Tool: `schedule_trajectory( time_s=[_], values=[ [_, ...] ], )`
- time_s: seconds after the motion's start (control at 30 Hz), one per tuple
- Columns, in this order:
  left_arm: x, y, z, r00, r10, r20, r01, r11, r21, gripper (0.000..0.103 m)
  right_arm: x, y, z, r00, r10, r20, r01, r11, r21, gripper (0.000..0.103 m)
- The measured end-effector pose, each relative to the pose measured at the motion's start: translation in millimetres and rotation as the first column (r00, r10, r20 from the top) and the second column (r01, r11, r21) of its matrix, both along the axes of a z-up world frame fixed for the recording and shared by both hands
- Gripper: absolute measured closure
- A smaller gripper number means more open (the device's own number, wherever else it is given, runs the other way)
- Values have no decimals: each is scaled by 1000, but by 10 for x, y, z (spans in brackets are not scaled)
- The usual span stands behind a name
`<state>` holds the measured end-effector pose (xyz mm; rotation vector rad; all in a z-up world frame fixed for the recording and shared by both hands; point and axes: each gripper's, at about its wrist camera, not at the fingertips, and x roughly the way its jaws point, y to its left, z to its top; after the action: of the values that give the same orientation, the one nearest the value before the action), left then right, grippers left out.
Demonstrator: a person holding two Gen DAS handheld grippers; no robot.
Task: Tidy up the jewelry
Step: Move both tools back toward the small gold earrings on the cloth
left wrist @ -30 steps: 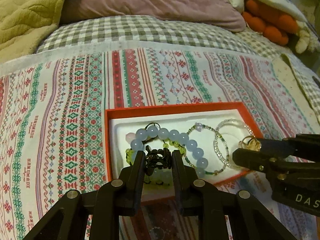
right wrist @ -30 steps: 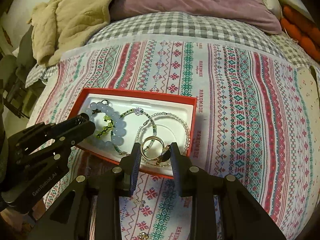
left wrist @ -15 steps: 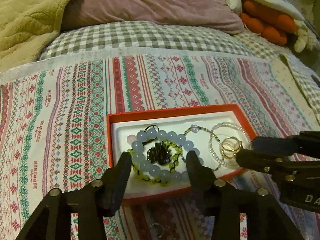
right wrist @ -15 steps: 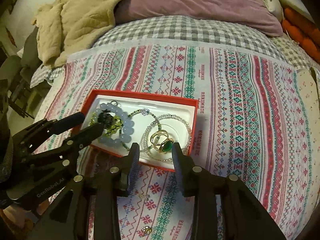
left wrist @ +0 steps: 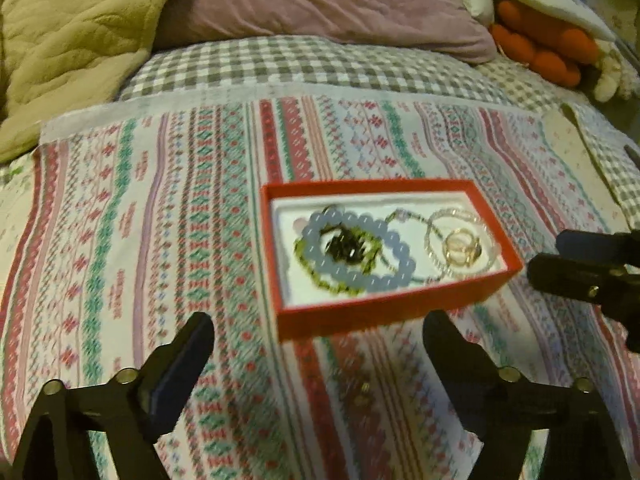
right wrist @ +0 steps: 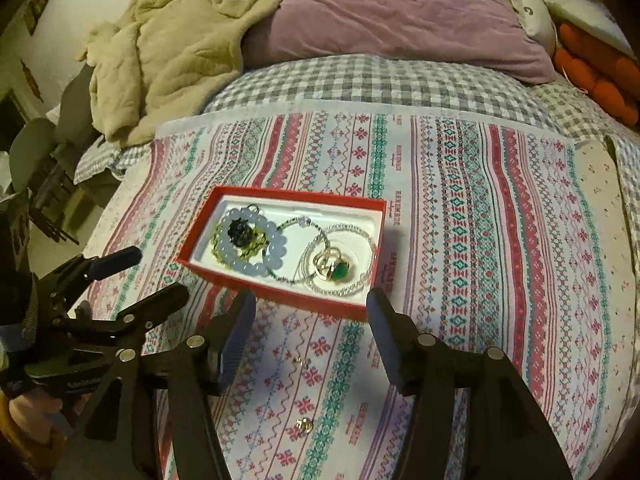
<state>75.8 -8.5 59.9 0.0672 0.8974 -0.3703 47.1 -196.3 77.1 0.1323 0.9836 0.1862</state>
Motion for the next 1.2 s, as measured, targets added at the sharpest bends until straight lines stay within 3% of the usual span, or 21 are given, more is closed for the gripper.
schedule_trajectory(
  time_s=[0.3,0.77,1.0,1.1,1.2],
  values=[
    [-184,196,-195,995,3,-101,-1,1000,19,8,-265,75,-151,998,40,-43,-42,998,-49,42],
    [-443,337,-490,990,-27,-138,42,994,104,8,-535,54,-435,992,63,-107,-75,991,-113,42],
    [-500,321,-734,988,-53,-148,75,986,148,8,-686,144,-748,985,93,-147,-114,983,-142,42],
    [-549,292,-819,992,-72,-102,90,979,185,1,-745,226,-926,978,129,-166,-157,973,-170,42],
    [-588,300,-869,995,-91,-43,97,977,190,0,-811,287,-962,981,167,-103,-186,956,-225,38]
  ],
)
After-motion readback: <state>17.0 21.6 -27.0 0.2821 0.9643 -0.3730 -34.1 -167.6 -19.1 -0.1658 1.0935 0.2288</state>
